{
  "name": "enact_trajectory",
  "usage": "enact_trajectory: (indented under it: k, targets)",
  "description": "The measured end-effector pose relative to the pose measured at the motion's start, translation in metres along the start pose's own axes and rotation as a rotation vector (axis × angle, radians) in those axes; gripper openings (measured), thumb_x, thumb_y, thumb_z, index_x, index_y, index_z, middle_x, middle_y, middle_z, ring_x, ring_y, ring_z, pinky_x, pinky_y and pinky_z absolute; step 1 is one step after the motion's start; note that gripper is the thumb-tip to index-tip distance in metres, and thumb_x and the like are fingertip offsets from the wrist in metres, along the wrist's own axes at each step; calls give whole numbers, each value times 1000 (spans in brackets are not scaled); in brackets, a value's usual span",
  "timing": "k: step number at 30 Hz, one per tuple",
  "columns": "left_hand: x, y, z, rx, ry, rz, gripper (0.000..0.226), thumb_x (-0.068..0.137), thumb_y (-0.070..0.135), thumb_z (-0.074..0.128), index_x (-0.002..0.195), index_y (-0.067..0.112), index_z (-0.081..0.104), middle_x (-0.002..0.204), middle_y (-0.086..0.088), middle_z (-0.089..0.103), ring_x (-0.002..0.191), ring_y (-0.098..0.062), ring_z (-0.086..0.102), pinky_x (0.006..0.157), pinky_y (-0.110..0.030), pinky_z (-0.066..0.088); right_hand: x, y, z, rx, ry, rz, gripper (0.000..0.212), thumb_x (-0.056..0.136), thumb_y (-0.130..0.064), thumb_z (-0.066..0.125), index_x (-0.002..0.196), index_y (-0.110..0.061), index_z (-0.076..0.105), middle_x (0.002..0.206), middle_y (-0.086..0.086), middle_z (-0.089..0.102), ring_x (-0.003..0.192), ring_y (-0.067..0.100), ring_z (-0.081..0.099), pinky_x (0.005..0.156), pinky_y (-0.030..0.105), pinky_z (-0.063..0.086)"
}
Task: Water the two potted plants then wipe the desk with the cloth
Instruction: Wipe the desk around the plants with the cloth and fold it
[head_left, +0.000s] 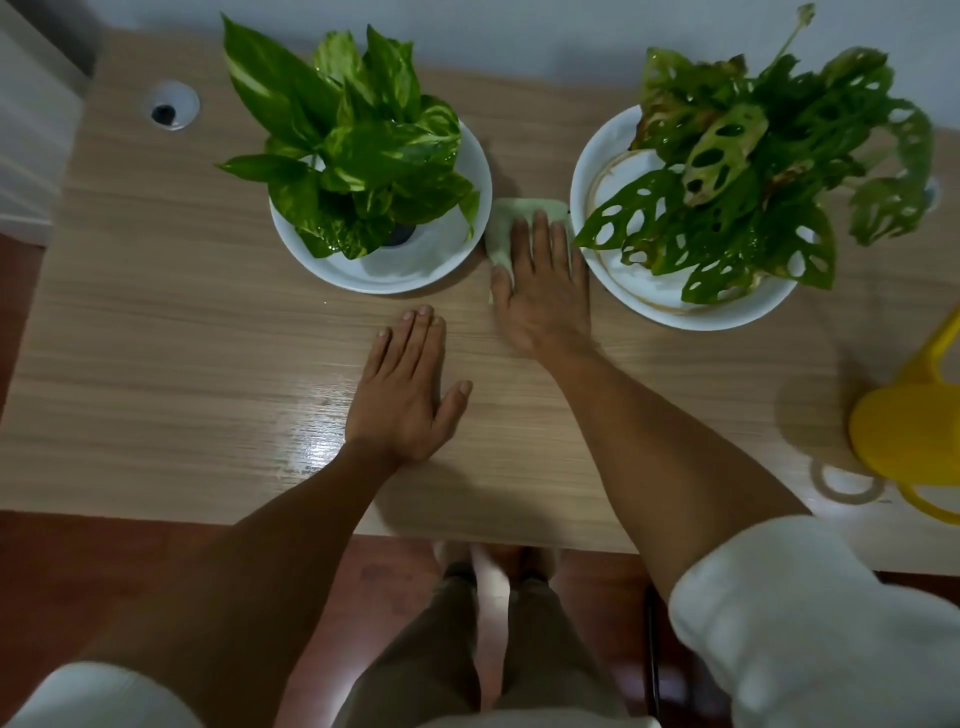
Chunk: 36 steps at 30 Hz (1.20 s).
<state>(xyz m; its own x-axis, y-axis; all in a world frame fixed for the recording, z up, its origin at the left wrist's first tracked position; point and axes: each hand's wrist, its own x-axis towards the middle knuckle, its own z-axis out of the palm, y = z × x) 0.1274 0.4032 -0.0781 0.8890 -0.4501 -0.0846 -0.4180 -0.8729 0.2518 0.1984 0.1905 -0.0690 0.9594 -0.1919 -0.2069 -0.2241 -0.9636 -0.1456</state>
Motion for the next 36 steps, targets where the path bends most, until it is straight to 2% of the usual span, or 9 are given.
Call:
enact_trajectory:
  k: [3, 8, 13, 16, 20, 24, 28, 36]
  targets:
    - [1, 0, -2, -6, -1, 0, 79, 103, 54, 37, 163, 9, 13, 173, -9, 7, 160, -20, -2, 130, -47, 5, -6, 7, -1, -20, -3, -53, 68, 107, -48, 14, 168, -19, 6, 176, 5, 4, 163, 26, 2, 131, 48, 2]
    - [1, 0, -4, -13, -31, -3, 79, 103, 55, 34, 164, 10, 11, 173, -8, 6, 160, -19, -3, 129, -48, 6, -70, 42, 3, -20, -39, -116, 67, 107, -46, 19, 168, -21, 9, 176, 3, 5, 163, 24, 4, 131, 48, 4]
    - [1, 0, -5, -15, -40, -7, 78, 104, 55, 32, 163, 9, 12, 173, -9, 7, 160, -20, -2, 130, -47, 4, -131, 91, 6, -26, -68, -36, 67, 106, -48, 16, 168, -24, 4, 177, -1, 1, 163, 22, 0, 131, 47, 5]
    - [0, 0, -5, -34, -48, -7, 78, 104, 55, 31, 164, 9, 10, 173, -9, 6, 160, -19, -3, 130, -47, 3, -141, 86, 5, -3, -77, 24, 68, 105, -47, 13, 168, -24, 0, 176, 0, -3, 163, 22, -4, 131, 49, 3]
    - [1, 0, -13, -131, -11, -77, 79, 104, 55, 34, 164, 11, 6, 173, -7, 3, 160, -18, -5, 130, -45, 3, -111, 55, 0, 7, -61, -42, 67, 106, -47, 14, 168, -26, 0, 176, 1, -5, 163, 24, -3, 131, 50, 3]
    - [4, -8, -15, -103, 15, -184, 81, 103, 57, 29, 163, 9, 7, 173, -10, 5, 160, -22, -4, 130, -44, 1, -52, 20, -3, 2, -22, -84, 66, 106, -47, 15, 168, -26, 6, 176, 4, 3, 163, 27, 5, 131, 49, 4]
    - [1, -14, -5, -38, -10, -174, 79, 105, 56, 27, 163, 7, 6, 173, -11, 1, 160, -22, -5, 130, -45, 2, 6, -3, -9, 55, -9, -9, 65, 107, -47, 12, 168, -26, 5, 176, 4, 3, 163, 27, 2, 131, 51, 4]
    - [3, -13, -5, 5, 20, -173, 80, 103, 53, 36, 162, 4, 13, 172, -13, 9, 161, -20, -2, 130, -46, 6, 106, -17, -26, 130, -7, 65, 63, 112, -43, 15, 168, -16, 4, 175, 13, -4, 161, 38, -8, 130, 51, -4]
